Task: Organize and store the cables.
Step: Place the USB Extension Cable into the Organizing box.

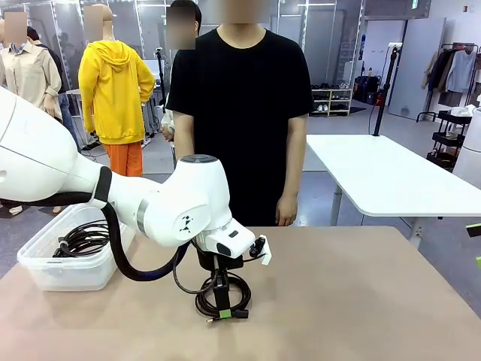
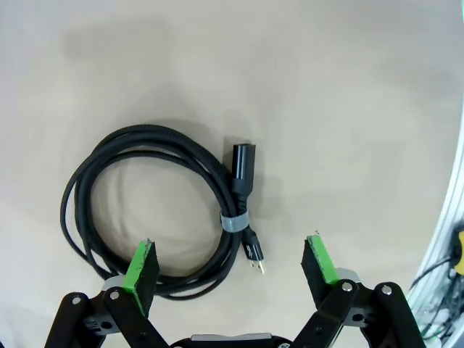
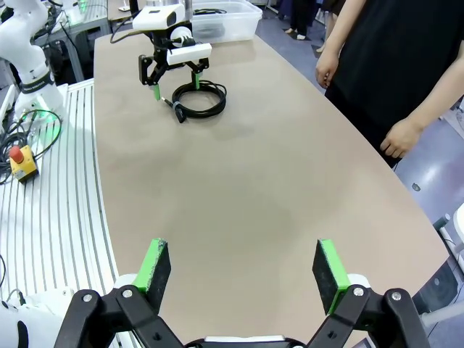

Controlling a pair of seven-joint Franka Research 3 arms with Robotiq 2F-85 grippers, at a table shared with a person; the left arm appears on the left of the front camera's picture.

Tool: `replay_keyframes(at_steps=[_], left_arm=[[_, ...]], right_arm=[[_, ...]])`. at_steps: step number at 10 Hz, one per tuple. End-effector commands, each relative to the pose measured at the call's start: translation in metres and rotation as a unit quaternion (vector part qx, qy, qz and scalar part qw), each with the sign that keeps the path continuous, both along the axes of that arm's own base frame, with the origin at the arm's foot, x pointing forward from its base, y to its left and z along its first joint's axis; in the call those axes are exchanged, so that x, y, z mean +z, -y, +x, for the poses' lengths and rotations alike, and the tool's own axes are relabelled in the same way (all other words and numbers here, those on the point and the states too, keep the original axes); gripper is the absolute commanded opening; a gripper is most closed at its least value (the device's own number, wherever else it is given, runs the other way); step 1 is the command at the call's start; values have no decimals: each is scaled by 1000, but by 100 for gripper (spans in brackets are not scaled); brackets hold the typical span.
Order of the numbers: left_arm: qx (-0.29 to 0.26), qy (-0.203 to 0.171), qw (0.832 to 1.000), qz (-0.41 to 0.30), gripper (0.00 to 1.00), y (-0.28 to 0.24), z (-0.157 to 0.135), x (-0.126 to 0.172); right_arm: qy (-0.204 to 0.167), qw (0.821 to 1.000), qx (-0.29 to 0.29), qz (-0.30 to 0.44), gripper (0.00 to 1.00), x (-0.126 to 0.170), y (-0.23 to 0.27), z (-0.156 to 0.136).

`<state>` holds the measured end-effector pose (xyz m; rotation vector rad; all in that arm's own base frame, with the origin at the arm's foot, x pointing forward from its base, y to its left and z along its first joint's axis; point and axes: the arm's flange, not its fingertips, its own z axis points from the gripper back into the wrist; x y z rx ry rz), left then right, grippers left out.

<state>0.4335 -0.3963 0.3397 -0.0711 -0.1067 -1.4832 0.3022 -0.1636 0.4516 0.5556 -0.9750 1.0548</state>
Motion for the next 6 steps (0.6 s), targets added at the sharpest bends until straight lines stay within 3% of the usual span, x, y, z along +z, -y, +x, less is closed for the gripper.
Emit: replay_keyframes(at_steps=[1,6], left_arm=[[13,9,1000,-4,100,10,1,-7],[9,-7,1000,1,100,17,6,-19]], right_arm=[[12,1000,5,2,100,0,0,2],[12,1000,5,2,100,0,0,2]])
